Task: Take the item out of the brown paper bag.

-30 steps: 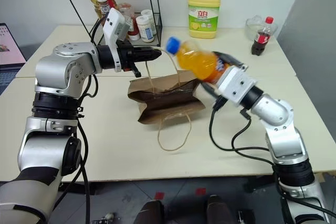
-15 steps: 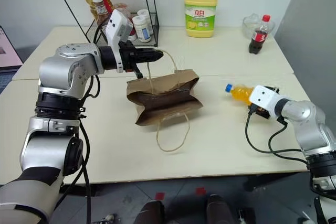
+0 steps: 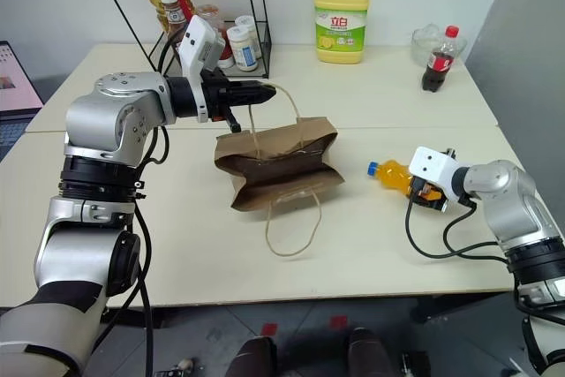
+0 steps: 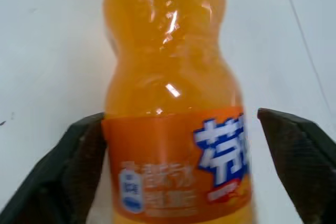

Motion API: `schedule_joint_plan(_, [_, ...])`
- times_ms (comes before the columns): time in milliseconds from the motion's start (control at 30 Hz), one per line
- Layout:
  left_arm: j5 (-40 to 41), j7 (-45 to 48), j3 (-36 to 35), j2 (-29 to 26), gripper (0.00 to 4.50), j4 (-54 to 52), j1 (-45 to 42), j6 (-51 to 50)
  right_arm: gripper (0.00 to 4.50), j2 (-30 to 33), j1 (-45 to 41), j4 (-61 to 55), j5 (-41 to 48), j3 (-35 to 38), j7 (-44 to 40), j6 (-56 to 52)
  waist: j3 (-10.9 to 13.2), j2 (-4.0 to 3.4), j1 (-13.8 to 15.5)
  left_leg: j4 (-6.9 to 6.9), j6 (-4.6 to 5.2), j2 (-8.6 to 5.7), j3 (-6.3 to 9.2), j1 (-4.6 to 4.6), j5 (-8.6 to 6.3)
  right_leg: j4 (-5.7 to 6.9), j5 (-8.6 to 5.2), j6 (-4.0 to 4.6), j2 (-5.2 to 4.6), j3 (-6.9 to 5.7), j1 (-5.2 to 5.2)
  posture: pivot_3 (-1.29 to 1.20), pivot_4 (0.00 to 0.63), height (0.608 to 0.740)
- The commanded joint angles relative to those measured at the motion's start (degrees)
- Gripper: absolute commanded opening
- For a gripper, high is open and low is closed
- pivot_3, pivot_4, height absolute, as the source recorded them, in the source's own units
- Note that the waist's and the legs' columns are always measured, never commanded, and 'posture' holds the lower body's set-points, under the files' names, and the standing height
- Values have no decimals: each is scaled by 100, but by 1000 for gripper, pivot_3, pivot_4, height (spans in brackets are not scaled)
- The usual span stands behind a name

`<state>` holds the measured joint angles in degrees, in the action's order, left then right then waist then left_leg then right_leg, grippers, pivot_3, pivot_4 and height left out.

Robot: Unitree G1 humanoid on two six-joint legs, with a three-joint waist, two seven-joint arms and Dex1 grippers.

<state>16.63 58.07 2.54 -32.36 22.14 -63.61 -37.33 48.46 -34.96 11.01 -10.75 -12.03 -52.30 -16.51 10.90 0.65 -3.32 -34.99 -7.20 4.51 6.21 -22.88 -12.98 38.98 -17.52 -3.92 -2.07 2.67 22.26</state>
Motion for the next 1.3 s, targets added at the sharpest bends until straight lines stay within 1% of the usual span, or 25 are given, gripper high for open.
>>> schedule_joint_plan(33, [28,-16,-79,-72,0,-225,-41,9,4484,9,-80,-24,-74,58,43,112,0,0,1,0,0,0,0,0,0,0,0,0,0,0,0,0,150,740])
schedule_joint_plan(200, [38,-40,-107,-75,0,-219,-41,14,4484,60,-30,-208,21,163,-67,74,0,0,0,0,0,0,0,0,0,1,0,0,0,0,0,0,150,740])
schedule_joint_plan(300, [42,17,-131,-143,0,-199,-33,50,4484,-139,139,-941,646,699,-46,-682,0,0,1,0,0,0,0,0,0,1,0,0,0,0,0,0,150,740])
schedule_joint_plan(333, [46,40,-151,-167,431,-146,-54,71,4500,-240,165,-1163,823,876,53,-893,0,0,1,0,0,0,1,-1,0,1,0,0,0,0,0,0,150,740])
schedule_joint_plan(400, [82,-3,-251,-174,949,49,-175,78,4500,-410,203,-1439,982,1107,267,-1036,0,0,1,0,-1,0,1,-1,0,3,0,0,0,0,0,0,150,740])
schedule_joint_plan(433, [81,-73,-315,-167,1291,198,-265,111,4500,-494,225,-1532,1020,1196,398,-1052,0,0,1,0,-1,0,1,0,0,4,0,0,0,-1,0,0,150,740])
schedule_joint_plan(533, [-109,-420,-429,-175,2235,949,-626,449,4500,-827,294,-1648,1113,1453,911,-1048,0,1,5,-1,0,0,3,0,0,6,0,0,0,-4,-1,0,150,740])
schedule_joint_plan(633, [-349,-743,-469,-204,3200,1698,-931,917,4500,-992,375,-1698,1004,1468,1246,-822,0,0,4,-1,0,0,3,0,0,4,0,0,0,-4,-1,0,150,740])
schedule_joint_plan(767, [-693,-1198,-441,-260,4484,2607,-1245,1451,4500,-1189,357,-1743,1010,1573,1674,-779,0,0,3,0,0,0,1,-1,0,2,0,0,0,-3,1,0,150,740])
schedule_joint_plan(833, [-753,-1138,-432,-308,4484,2782,-1285,1552,4500,-1273,372,-1805,1078,1625,1802,-811,0,0,1,0,0,0,2,0,0,4,0,0,0,-4,1,0,150,740])
schedule_joint_plan(933, [-625,-921,-564,-397,4484,2689,-1229,1468,4500,-1435,587,-2079,1193,1653,1907,-856,0,0,1,2,0,0,2,-2,0,3,0,0,0,-4,2,0,150,740])
schedule_joint_plan(1033, [-372,-714,-783,-514,4484,2160,-959,1259,4500,-1628,853,-2345,1291,1710,2041,-811,0,0,-3,3,-1,0,2,-2,0,3,0,0,0,-4,1,0,150,740])
schedule_joint_plan(1100, [-275,-811,-950,-599,4484,1693,-668,1189,4500,-1756,1033,-2546,1359,1751,2165,-805,0,0,-5,5,-1,1,2,-1,1,4,0,0,0,-3,1,0,150,740])
schedule_joint_plan(1167, [-256,-1145,-1162,-675,4484,1113,-208,1174,4500,-1970,1253,-2825,1435,1788,2348,-829,-1,-2,-4,2,-2,1,2,0,1,8,0,0,0,-3,1,0,150,740])
schedule_joint_plan(1300, [-121,-1795,-1709,-746,4484,-375,1190,876,4500,-2397,1845,-3560,1481,1667,2715,-964,-4,-5,-14,3,-2,6,2,6,1,13,0,0,1,-2,0,0,150,740])
